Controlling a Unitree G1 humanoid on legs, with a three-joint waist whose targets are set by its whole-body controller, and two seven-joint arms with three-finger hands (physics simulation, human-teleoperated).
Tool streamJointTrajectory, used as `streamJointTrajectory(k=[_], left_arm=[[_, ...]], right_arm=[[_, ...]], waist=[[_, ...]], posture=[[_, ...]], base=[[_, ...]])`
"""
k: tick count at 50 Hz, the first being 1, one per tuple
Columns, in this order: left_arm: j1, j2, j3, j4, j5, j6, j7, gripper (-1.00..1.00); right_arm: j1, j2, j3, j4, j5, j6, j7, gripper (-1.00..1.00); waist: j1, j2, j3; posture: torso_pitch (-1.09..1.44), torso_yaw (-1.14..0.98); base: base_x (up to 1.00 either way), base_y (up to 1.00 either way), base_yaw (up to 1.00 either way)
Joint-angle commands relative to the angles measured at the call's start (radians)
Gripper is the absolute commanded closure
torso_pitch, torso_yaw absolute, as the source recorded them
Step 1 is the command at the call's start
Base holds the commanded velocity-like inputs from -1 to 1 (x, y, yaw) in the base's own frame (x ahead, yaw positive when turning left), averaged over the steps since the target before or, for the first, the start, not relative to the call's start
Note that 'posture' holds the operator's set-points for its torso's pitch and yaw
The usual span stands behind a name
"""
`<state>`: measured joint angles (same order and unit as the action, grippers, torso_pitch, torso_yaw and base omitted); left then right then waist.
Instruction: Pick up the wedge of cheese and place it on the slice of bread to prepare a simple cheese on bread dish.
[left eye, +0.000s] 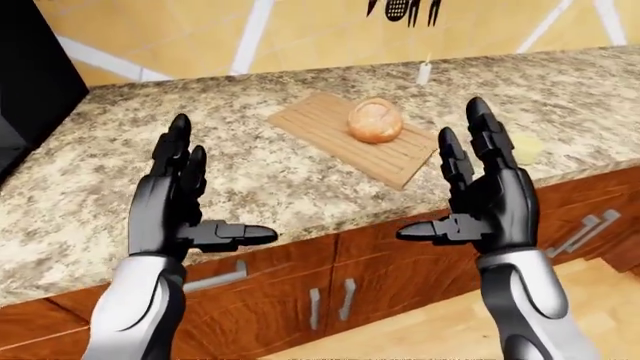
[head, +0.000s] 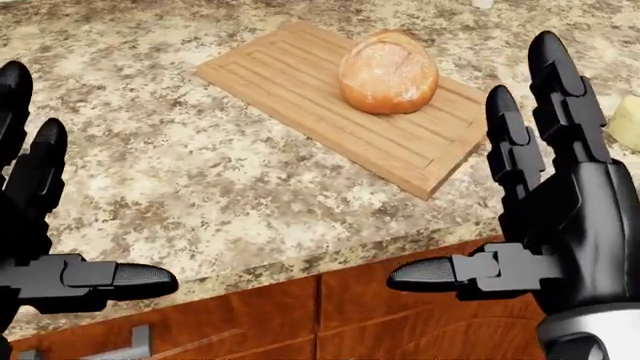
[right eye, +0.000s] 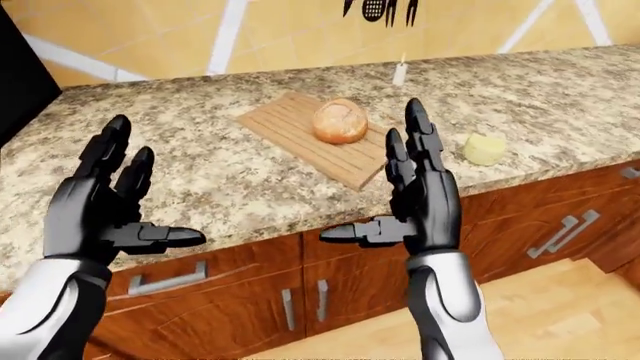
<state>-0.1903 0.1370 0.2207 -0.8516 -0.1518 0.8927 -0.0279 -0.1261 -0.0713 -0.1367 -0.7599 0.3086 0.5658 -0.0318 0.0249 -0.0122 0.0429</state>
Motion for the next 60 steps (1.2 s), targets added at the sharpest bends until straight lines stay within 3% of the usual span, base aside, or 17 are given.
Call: streamJointTrajectory(k=[1,3,4,5,8,17,30,33,34,39,43,47,48,49,50,57,60], left_arm=[[-0.02,-0.001,-0.009,-0.036,-0.004,-0.03,-0.007,-1.0],[-0.015,-0.004,-0.014,-0.041,-0.001,-0.03,-0.007,-1.0],[-0.016,-0.005,-0.014,-0.041,0.0,-0.029,-0.006,-1.0],[-0.019,-0.006,-0.014,-0.043,0.0,-0.025,-0.005,-1.0],[-0.023,-0.005,-0.004,-0.053,-0.005,-0.014,-0.006,-1.0],[-0.02,-0.004,0.001,-0.059,-0.01,-0.01,-0.003,-1.0],[-0.028,0.001,0.006,-0.061,-0.019,-0.002,0.003,-1.0],[-0.029,0.003,0.005,-0.054,-0.019,-0.009,0.002,-1.0],[-0.028,0.003,0.005,-0.051,-0.019,-0.013,0.002,-1.0],[-0.022,0.0,0.004,-0.055,-0.018,-0.013,0.003,-1.0],[-0.02,0.0,0.003,-0.051,-0.017,-0.019,0.002,-1.0],[-0.026,0.002,0.009,-0.059,-0.021,-0.009,0.003,-1.0],[-0.027,0.002,0.009,-0.058,-0.021,-0.01,0.003,-1.0],[-0.029,0.003,0.007,-0.061,-0.021,-0.006,0.005,-1.0],[-0.03,0.003,0.006,-0.062,-0.021,-0.004,0.005,-1.0],[-0.045,0.009,0.015,-0.084,-0.032,0.025,0.011,-1.0],[-0.045,0.011,0.016,-0.078,-0.033,0.019,0.011,-1.0]], right_arm=[[-0.014,-0.008,-0.015,-0.015,-0.009,-0.023,-0.004,-1.0],[-0.011,-0.006,-0.015,-0.009,-0.012,-0.03,-0.002,-1.0],[-0.011,-0.006,-0.013,-0.01,-0.012,-0.028,-0.002,-1.0],[-0.012,-0.005,-0.014,-0.011,-0.011,-0.029,-0.003,-1.0],[-0.015,-0.006,-0.007,-0.011,-0.019,-0.029,-0.002,-1.0],[-0.029,-0.008,-0.003,-0.023,-0.026,-0.004,0.002,-1.0],[-0.038,-0.009,-0.006,-0.015,-0.022,-0.007,0.005,-1.0],[-0.04,-0.011,-0.012,-0.02,-0.017,-0.003,0.003,-1.0],[-0.039,-0.011,-0.013,-0.019,-0.017,-0.005,0.003,-1.0],[-0.033,-0.011,-0.009,-0.019,-0.019,-0.011,0.007,-1.0],[-0.033,-0.011,-0.007,-0.024,-0.021,-0.008,0.005,-1.0],[-0.04,-0.012,-0.011,-0.027,-0.02,-0.002,0.004,-1.0],[-0.039,-0.012,-0.009,-0.025,-0.021,-0.004,0.005,-1.0],[-0.038,-0.012,-0.009,-0.023,-0.021,-0.006,0.006,-1.0],[-0.036,-0.011,-0.009,-0.024,-0.021,-0.007,0.006,-1.0],[-0.037,-0.01,-0.008,-0.035,-0.02,0.002,0.002,-1.0],[-0.038,-0.011,-0.011,-0.04,-0.017,0.009,0.0,-1.0]], waist=[[-0.003,0.006,-0.015],[0.0,-0.041,-0.025],[0.008,-0.103,-0.036],[-0.019,-0.068,-0.021],[-0.02,-0.087,-0.024],[-0.03,-0.035,-0.036],[-0.006,0.04,0.013],[-0.013,0.113,0.015],[-0.011,0.083,0.037],[-0.024,0.102,-0.014],[-0.017,0.083,-0.012],[0.013,-0.035,-0.028],[0.002,-0.089,-0.045],[-0.007,-0.037,-0.019],[-0.001,-0.058,0.0],[-0.028,0.013,0.015],[-0.038,0.082,-0.013]], posture=[[0.0,0.0],[0.0,0.0],[0.0,0.0],[0.0,0.0],[0.0,0.0],[0.0,0.0],[0.0,0.0],[0.0,0.0],[0.0,0.0],[0.0,0.0],[0.0,0.0],[0.0,0.0],[0.0,0.0],[0.0,0.0],[0.0,0.0],[0.0,0.0],[0.0,0.0]], base=[[-0.08,-0.82,0.0],[-0.01,-0.67,0.0],[0.0,-0.49,0.0],[0.0,-0.19,0.0],[0.0,0.0,0.0],[0.01,0.0,0.0],[0.34,-0.09,0.0],[0.43,-0.36,0.0],[0.34,-0.48,0.0],[0.33,-0.63,0.0],[0.34,-0.72,0.0],[0.32,-0.23,0.0],[0.32,-0.2,0.0],[0.31,-0.2,0.0],[0.32,-0.21,0.0],[0.31,-0.24,0.0],[0.06,-0.5,0.0]])
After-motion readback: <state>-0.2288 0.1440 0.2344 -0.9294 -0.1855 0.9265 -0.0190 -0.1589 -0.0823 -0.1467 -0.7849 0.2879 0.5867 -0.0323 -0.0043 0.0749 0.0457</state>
